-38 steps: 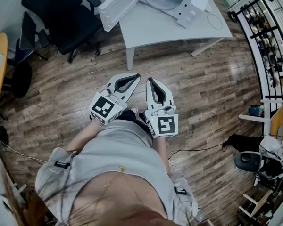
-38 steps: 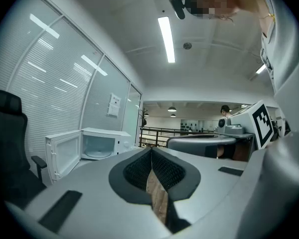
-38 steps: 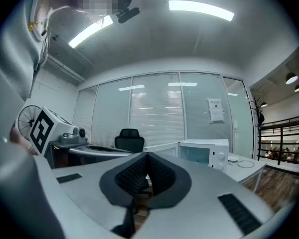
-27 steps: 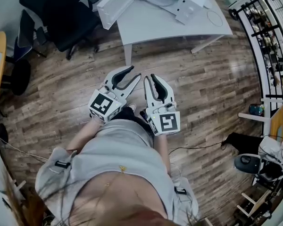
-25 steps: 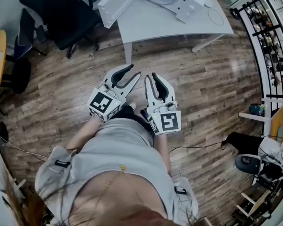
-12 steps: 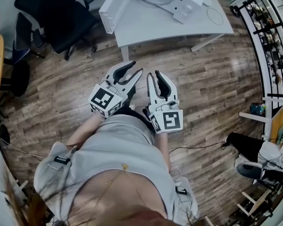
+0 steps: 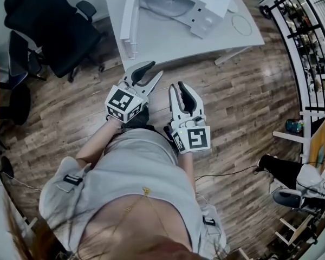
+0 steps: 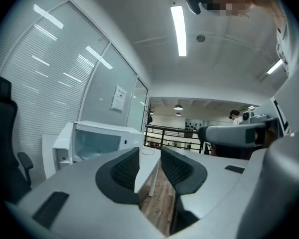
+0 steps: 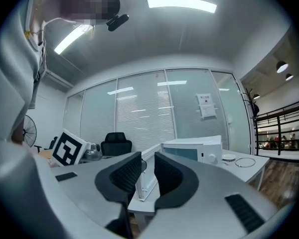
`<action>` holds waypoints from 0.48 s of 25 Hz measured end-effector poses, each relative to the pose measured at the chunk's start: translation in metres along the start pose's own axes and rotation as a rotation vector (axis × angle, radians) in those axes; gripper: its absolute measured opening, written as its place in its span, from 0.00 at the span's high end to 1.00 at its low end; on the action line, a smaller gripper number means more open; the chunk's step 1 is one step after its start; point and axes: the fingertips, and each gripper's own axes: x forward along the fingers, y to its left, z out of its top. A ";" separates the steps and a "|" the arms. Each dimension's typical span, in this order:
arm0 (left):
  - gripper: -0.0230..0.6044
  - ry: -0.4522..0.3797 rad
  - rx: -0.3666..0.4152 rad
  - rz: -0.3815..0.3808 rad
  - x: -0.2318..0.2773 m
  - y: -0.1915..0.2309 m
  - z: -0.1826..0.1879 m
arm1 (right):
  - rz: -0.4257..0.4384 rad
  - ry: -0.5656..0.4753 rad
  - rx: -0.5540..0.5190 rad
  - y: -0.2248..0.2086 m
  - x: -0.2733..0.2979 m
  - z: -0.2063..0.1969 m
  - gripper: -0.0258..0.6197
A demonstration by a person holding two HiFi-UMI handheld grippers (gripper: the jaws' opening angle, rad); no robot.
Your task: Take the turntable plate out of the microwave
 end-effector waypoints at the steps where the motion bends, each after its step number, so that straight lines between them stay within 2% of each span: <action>1: 0.74 0.006 -0.009 0.007 0.010 0.011 -0.002 | -0.010 0.004 0.001 -0.006 0.005 0.000 0.82; 6: 0.74 0.022 -0.036 0.011 0.058 0.048 -0.008 | -0.085 0.013 0.016 -0.040 0.027 -0.001 0.82; 12: 0.74 0.037 -0.036 -0.083 0.089 0.045 -0.005 | -0.143 0.014 0.028 -0.066 0.052 -0.002 0.82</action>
